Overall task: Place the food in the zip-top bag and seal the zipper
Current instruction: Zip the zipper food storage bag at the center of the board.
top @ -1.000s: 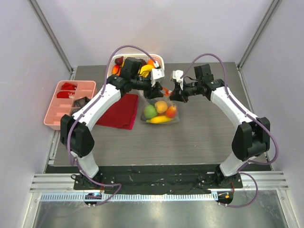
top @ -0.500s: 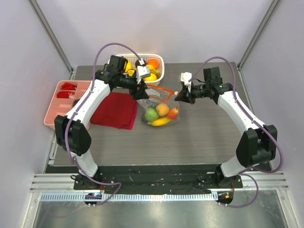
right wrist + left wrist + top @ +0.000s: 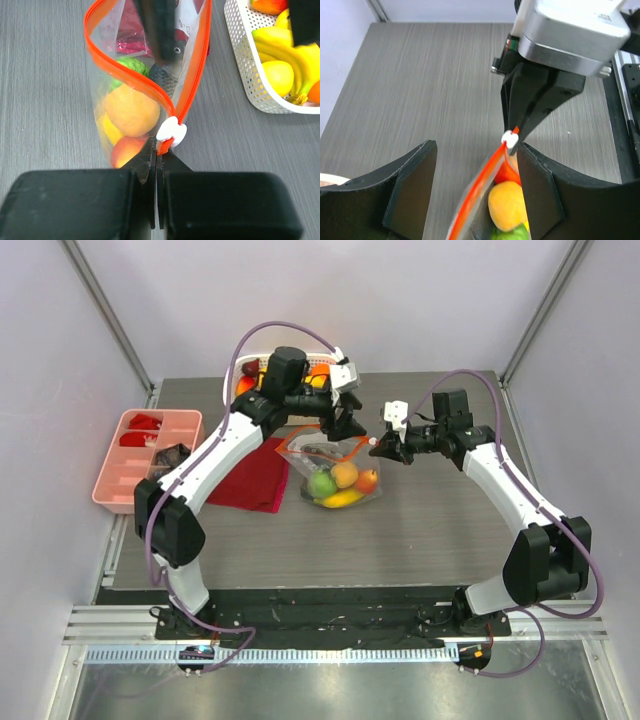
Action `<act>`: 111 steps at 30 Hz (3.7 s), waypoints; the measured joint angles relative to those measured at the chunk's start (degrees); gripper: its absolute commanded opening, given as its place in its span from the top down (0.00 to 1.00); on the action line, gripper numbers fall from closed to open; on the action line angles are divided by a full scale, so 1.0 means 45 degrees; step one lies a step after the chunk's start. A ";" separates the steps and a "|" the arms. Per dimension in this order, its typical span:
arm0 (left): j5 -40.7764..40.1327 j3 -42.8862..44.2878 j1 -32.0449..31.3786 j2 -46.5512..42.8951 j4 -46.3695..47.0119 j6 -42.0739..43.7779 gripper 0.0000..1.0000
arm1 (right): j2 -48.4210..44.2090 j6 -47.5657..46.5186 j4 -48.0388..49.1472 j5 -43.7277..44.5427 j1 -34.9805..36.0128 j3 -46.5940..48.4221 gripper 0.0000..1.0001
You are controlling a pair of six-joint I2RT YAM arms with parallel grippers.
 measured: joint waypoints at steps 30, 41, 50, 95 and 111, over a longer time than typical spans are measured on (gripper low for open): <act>0.1326 0.0753 -0.0539 0.1841 -0.1020 0.1525 0.76 | -0.0034 0.0243 0.0442 0.0005 -0.0180 -0.0102 0.99; 0.1413 0.0879 -0.0563 0.1875 -0.1083 0.1530 0.53 | -0.0034 0.0432 0.0515 -0.0117 -0.0243 -0.0107 0.99; 0.1549 0.1137 -0.0714 0.1982 -0.0913 0.1360 0.78 | -0.0034 0.0525 0.0539 -0.0141 -0.0248 -0.0107 0.99; 0.0792 0.1821 -0.0151 0.1996 -0.4901 0.3978 1.00 | -0.0257 0.1948 0.1112 -0.0767 -0.0374 0.0214 0.51; 0.0554 0.1103 -0.0306 0.1865 -0.4439 0.3536 1.00 | -0.0219 -0.1326 -0.0719 0.0748 0.0393 0.0476 0.99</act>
